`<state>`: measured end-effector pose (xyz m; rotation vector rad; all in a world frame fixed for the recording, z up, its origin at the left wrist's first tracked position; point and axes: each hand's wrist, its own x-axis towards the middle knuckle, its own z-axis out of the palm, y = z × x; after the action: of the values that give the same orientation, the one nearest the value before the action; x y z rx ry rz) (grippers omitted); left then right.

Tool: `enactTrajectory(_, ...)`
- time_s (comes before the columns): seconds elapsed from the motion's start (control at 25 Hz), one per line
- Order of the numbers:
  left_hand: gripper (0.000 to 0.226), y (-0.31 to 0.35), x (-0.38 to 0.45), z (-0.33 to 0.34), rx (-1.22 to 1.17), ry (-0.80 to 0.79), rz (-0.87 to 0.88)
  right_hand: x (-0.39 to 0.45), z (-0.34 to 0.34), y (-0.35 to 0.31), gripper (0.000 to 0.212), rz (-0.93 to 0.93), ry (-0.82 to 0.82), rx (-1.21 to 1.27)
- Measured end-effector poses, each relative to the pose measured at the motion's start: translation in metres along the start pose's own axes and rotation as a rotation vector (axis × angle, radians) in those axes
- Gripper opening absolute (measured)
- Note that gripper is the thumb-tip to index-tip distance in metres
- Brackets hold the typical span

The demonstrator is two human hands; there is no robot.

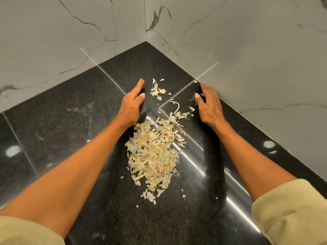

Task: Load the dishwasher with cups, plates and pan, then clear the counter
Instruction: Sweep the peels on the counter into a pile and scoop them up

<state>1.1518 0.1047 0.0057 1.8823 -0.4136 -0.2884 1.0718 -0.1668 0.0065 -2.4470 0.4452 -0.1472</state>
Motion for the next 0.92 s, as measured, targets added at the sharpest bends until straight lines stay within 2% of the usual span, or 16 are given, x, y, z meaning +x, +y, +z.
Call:
enactTrajectory(0.12,0.065,-0.001,0.032,0.002,0.083,-0.061,0.011,0.003,0.01,-0.008,0.057,-0.185,-0.026,0.138)
enactTrajectory(0.24,0.061,-0.001,0.059,0.004,0.114,-0.101,0.073,0.007,0.016,-0.003,0.05,-0.373,0.129,0.148)
enactTrajectory(0.28,0.063,0.0,0.067,0.005,0.114,-0.107,0.071,0.016,0.013,-0.005,0.054,-0.347,0.131,0.126)
enactTrajectory(0.36,0.067,0.002,0.079,0.011,0.141,-0.098,0.042,0.029,0.014,-0.009,0.063,-0.209,0.028,0.029)
enactTrajectory(0.44,0.069,0.001,0.086,0.015,0.233,-0.065,0.006,0.04,0.019,-0.011,0.066,-0.175,-0.057,-0.108)
enactTrajectory(0.6,0.068,0.006,0.074,0.024,0.275,-0.126,-0.001,0.028,0.021,-0.029,0.067,-0.132,-0.101,-0.002)
enactTrajectory(0.68,0.063,0.005,0.057,0.024,0.213,-0.171,0.017,0.002,0.032,-0.046,0.065,-0.158,-0.138,0.101)
enactTrajectory(0.76,0.056,0.003,0.034,0.023,0.01,-0.188,0.036,-0.034,0.042,-0.059,0.058,-0.199,-0.155,0.277)
enactTrajectory(0.84,0.052,0.004,0.014,0.02,-0.281,-0.121,-0.006,-0.056,0.044,-0.056,0.052,-0.183,-0.089,0.497)
enactTrajectory(0.92,0.053,0.005,0.009,0.015,-0.441,-0.001,-0.028,-0.051,0.04,-0.051,0.049,-0.134,0.015,0.607)
